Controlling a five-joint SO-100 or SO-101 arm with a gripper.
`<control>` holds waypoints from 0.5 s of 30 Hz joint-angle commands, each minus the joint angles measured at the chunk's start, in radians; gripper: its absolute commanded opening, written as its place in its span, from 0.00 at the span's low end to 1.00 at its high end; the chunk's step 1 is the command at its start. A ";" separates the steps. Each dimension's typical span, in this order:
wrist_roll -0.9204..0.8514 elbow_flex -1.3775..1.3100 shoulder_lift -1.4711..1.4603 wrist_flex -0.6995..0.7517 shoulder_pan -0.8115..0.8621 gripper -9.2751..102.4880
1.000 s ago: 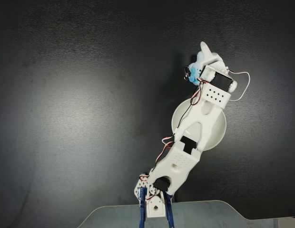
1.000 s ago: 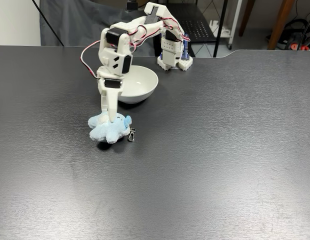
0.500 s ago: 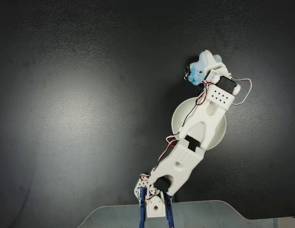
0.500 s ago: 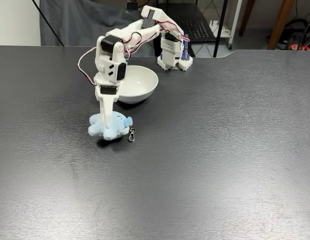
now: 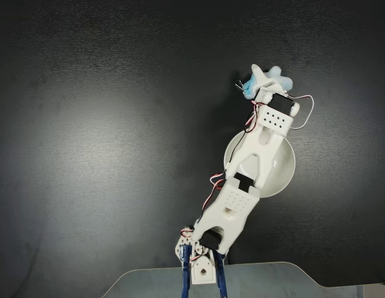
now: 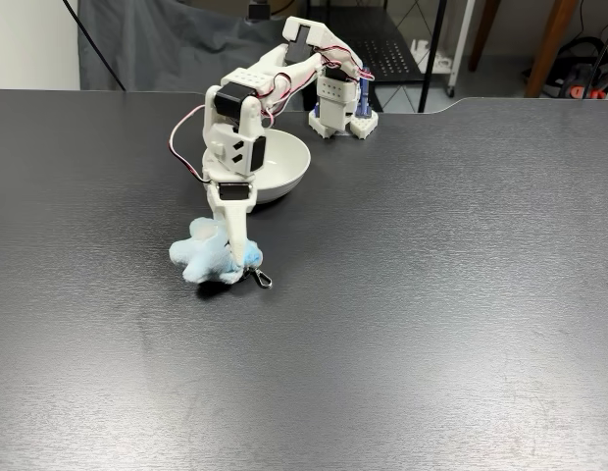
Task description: Grasp a skyblue doll and put it in the white bowl.
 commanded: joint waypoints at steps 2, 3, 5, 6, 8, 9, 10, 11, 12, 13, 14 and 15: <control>-0.003 -0.064 0.017 -0.006 -0.014 0.60; -0.003 -0.064 0.009 -0.006 -0.012 0.60; -0.003 -0.064 -0.003 -0.008 -0.002 0.60; -0.003 -0.064 -0.006 -0.009 0.000 0.60; -0.003 -0.064 -0.009 -0.009 0.003 0.60; -0.002 -0.064 -0.009 -0.011 0.005 0.60; -0.002 -0.064 -0.009 -0.011 0.009 0.60; -0.002 -0.064 -0.009 -0.011 0.017 0.60; 0.000 -0.064 -0.009 -0.012 0.026 0.60; 0.000 -0.064 -0.009 -0.012 0.032 0.60; 0.000 -0.064 -0.009 -0.012 0.035 0.60; 0.000 -0.064 -0.009 -0.015 0.037 0.60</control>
